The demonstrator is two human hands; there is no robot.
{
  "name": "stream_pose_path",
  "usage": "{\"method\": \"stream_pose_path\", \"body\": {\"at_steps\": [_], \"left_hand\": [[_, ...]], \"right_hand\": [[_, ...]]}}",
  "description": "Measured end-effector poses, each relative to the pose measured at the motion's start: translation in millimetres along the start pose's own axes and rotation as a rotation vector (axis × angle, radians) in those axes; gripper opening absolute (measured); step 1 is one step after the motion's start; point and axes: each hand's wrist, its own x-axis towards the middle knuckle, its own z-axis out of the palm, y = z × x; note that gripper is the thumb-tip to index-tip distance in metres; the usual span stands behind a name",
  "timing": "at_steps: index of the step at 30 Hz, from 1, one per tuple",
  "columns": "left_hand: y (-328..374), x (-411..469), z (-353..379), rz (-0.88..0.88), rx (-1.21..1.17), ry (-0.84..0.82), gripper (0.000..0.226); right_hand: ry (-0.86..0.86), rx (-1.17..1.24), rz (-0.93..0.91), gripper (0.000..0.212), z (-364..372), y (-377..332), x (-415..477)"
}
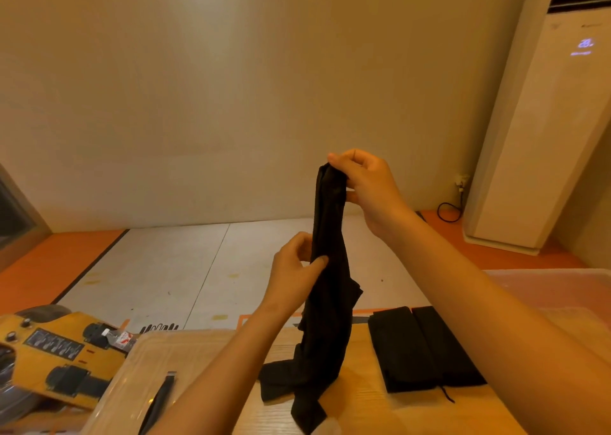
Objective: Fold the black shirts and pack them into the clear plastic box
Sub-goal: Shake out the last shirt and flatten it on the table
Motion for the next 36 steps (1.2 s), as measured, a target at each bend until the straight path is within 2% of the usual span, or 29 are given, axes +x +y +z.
{"method": "stream_pose_path", "body": {"at_steps": [2, 4, 9, 14, 18, 24, 29, 33, 36], "left_hand": [[-16.5, -0.4, -5.0, 0.003, 0.105, 0.001, 0.013], [-37.5, -4.9, -9.4, -0.055, 0.204, -0.005, 0.018], [-86.8, -16.4, -27.7, -0.316, 0.336, -0.033, 0.024], [-78.1, -8.1, -52.1, -0.575, -0.083, 0.087, 0.013], [-62.2, -1.4, -82.1, -0.755, -0.562, 0.008, 0.022], [-53.3, 7.3, -97.6, -0.677, -0.586, 0.113, 0.026], [-46.7, 5.9, -116.5, -0.729, -0.697, -0.027, 0.055], [-42.9, 3.2, -121.9, -0.73, -0.858, -0.012, 0.056], [-37.0, 3.0, -119.1, -0.687, -0.911, 0.037, 0.046]], "right_hand": [[0.045, 0.029, -0.002, 0.021, -4.6, 0.0, 0.8], [0.085, 0.053, 0.0, 0.022, -10.9, 0.4, 2.6], [0.203, 0.063, 0.001, 0.021, -31.0, 2.7, 10.3], [0.239, 0.055, 0.034, 0.02, -46.2, 16.7, 13.9], [0.256, 0.071, 0.112, 0.021, -50.9, 30.5, 13.7], [0.29, 0.027, 0.193, 0.021, -54.2, 53.0, 12.3], [0.315, 0.06, 0.261, 0.015, -61.3, 64.7, 13.6], [0.414, 0.044, 0.303, 0.042, -66.8, 66.9, 12.2], [0.364, 0.048, 0.324, 0.043, -71.3, 67.2, 11.5]]}}
